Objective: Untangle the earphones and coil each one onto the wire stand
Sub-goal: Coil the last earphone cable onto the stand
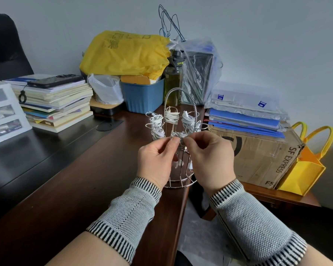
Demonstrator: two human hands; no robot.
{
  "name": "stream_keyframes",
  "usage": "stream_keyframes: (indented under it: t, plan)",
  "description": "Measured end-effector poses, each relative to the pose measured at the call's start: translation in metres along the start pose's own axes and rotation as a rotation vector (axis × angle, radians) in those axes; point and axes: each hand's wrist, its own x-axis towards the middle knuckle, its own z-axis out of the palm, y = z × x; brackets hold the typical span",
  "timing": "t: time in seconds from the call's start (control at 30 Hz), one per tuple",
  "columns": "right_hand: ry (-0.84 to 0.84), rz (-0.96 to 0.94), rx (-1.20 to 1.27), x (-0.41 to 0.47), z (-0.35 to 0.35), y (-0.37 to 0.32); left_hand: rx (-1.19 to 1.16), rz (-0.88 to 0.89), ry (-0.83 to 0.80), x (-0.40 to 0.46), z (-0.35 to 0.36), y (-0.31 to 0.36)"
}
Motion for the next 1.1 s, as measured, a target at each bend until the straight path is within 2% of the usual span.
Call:
stream_keyframes:
  t: [0.1,0.23,0.73,0.8,0.97,1.1]
  plan:
    - [0.008,-0.13,-0.123,0.0,-0.001,-0.001,0.029,0.014,0.0,0.001,0.0,-0.001]
    - [-0.044,-0.057,-0.251,0.007,-0.003,-0.004,0.029,0.014,0.003,0.001,0.0,-0.004]
    - [-0.045,-0.009,-0.207,0.005,0.001,-0.002,0.002,0.017,-0.017,0.003,0.001,-0.006]
    - [-0.016,-0.061,-0.225,0.004,0.004,0.0,0.009,0.042,-0.007,0.003,0.001,-0.006]
    - [0.135,-0.361,-0.364,0.004,0.007,0.008,-0.028,0.001,-0.024,0.003,0.002,-0.008]
    - [0.027,-0.405,-0.264,0.009,0.0,0.01,-0.031,-0.027,-0.013,0.005,0.0,-0.01]
